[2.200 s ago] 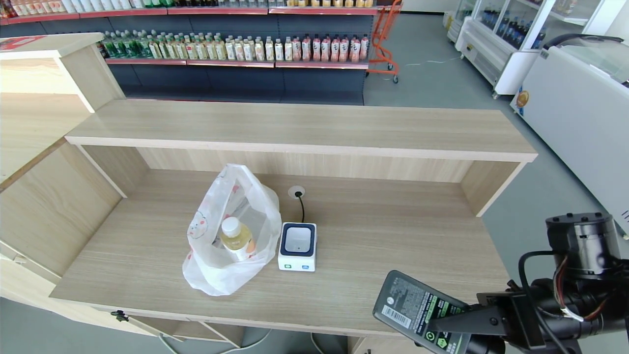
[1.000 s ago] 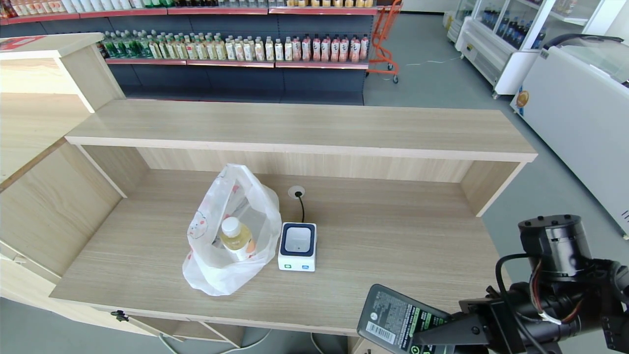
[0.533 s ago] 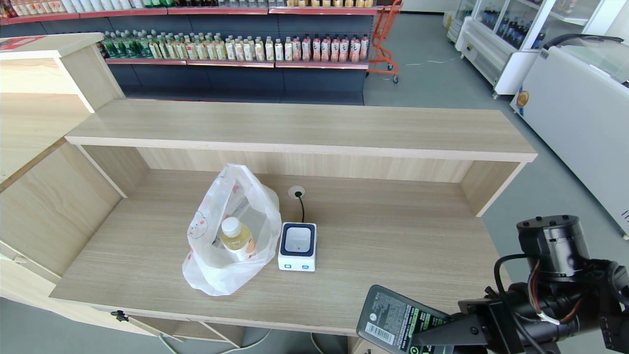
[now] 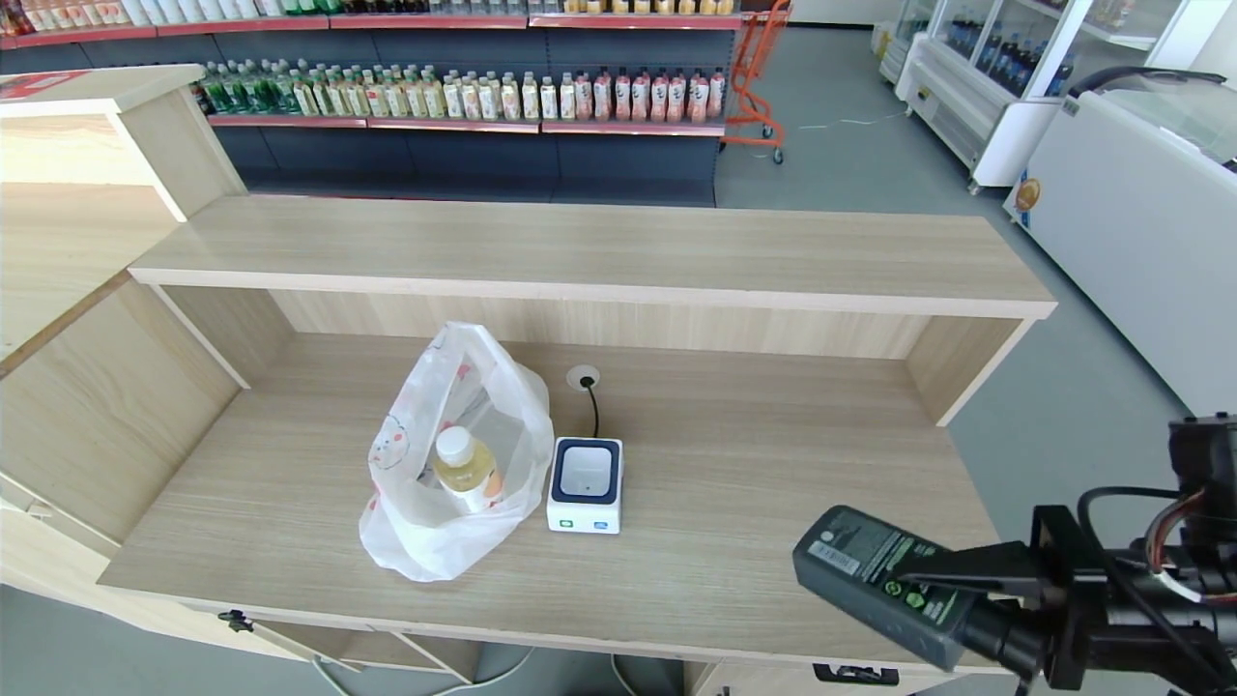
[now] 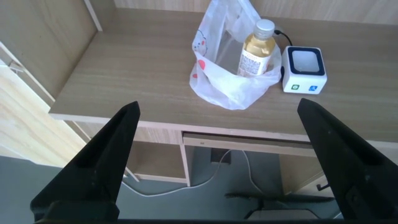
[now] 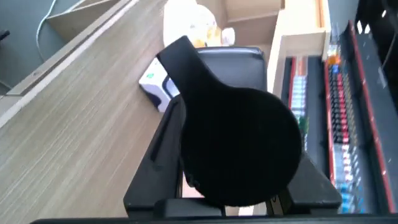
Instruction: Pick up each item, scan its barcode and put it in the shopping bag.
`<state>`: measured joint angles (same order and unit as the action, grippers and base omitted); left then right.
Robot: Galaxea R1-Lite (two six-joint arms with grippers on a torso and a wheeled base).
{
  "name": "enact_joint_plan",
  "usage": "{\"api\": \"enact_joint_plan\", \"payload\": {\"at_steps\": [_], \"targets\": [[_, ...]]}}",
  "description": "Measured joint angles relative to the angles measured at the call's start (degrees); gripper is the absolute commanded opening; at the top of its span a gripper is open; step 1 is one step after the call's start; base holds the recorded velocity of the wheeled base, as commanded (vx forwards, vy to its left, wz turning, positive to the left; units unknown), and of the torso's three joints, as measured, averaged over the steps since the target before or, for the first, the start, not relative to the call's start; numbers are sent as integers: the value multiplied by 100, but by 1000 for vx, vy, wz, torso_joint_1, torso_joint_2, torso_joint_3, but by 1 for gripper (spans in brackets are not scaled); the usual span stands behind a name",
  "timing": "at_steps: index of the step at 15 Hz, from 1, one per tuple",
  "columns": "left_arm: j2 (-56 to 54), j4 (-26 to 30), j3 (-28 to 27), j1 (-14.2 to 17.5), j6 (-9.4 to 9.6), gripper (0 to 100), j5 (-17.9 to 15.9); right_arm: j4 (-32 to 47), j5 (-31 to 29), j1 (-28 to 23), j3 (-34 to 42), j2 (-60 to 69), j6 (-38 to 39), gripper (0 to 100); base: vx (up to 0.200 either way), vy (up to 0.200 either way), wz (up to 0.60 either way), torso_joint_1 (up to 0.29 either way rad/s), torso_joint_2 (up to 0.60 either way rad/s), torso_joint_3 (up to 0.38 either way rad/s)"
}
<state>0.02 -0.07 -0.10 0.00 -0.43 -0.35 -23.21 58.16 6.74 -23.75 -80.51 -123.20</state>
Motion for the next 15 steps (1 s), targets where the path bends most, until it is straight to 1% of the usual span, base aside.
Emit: {"api": "enact_joint_plan", "payload": {"at_steps": [1, 2, 4, 6, 7, 9, 11, 13, 14, 15], "targets": [[0, 0, 0, 0, 0, 100, 0, -35, -211, -440, -34, 199, 778, 0, 0, 0, 0, 0, 0, 0], [0, 0, 0, 0, 0, 100, 2, 46, -369, -767, -39, 378, 1738, 0, 0, 0, 0, 0, 0, 0], [0, 0, 0, 0, 0, 100, 0, 369, -539, -1106, -10, 641, 3282, 0, 0, 0, 0, 0, 0, 0], [0, 0, 0, 0, 0, 100, 0, 592, -646, -1267, 11, 809, 4936, 0, 0, 0, 0, 0, 0, 0], [0, 0, 0, 0, 0, 100, 0, 705, -835, -1286, 16, 859, 5992, 0, 0, 0, 0, 0, 0, 0], [0, 0, 0, 0, 0, 100, 0, 797, -1382, -1178, -23, 881, 8611, 0, 0, 0, 0, 0, 0, 0], [0, 0, 0, 0, 0, 100, 0, 731, -1875, -935, -169, 779, 11269, 0, 0, 0, 0, 0, 0, 0], [0, 0, 0, 0, 0, 100, 0, 288, -2370, -729, -389, 429, 13217, 0, 0, 0, 0, 0, 0, 0], [0, 0, 0, 0, 0, 100, 0, -90, -2671, -622, -491, 166, 14028, 0, 0, 0, 0, 0, 0, 0], [0, 0, 0, 0, 0, 100, 0, -378, -2959, -510, -566, -56, 14602, 0, 0, 0, 0, 0, 0, 0]]}}
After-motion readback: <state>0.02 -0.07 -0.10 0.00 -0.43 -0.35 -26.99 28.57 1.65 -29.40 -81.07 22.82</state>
